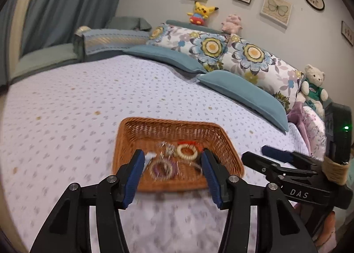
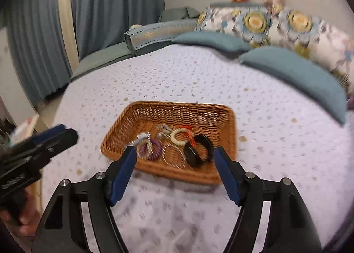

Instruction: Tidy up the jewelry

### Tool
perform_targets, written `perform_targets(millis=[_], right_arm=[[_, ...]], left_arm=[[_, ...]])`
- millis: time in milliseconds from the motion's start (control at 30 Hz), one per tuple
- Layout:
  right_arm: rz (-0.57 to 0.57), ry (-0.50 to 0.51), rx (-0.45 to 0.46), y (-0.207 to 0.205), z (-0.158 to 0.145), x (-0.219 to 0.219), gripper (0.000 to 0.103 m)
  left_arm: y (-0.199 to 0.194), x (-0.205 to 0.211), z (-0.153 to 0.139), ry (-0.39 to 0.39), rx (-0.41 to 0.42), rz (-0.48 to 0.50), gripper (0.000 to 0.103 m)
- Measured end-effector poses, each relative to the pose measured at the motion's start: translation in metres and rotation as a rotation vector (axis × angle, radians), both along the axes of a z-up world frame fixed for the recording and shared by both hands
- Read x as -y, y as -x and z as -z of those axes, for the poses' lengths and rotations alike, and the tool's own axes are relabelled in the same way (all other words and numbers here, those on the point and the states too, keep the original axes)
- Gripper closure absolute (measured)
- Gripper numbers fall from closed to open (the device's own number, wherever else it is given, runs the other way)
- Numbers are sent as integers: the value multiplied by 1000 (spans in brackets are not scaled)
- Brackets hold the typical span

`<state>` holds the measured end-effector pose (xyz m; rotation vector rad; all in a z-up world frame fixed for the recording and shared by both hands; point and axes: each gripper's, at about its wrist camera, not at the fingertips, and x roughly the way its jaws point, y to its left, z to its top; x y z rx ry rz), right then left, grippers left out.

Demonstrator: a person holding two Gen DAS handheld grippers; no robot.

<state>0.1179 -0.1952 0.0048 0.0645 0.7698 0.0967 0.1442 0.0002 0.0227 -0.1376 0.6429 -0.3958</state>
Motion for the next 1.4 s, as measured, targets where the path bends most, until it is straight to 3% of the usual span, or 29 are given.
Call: perform_targets(millis=[100, 267, 433, 867, 1033, 1400], right_arm=[[29, 86, 50, 31, -4, -10, 20], [79, 113, 102, 58, 2, -8, 19], [98, 176, 140, 63, 4, -11, 18], [135, 75, 158, 65, -3, 13, 14], [145, 36, 148, 64, -5, 22, 14], [144, 75, 154, 64, -3, 17, 14]], left_arm=[[45, -8, -1, 0, 23, -60, 32], [81, -17, 11, 20, 68, -117, 27], [82, -16, 21, -56, 76, -171, 26], [85, -4, 12, -152, 138, -224, 26], [90, -1, 7, -150, 145, -218, 26], [94, -9, 1, -130, 154, -255, 26]])
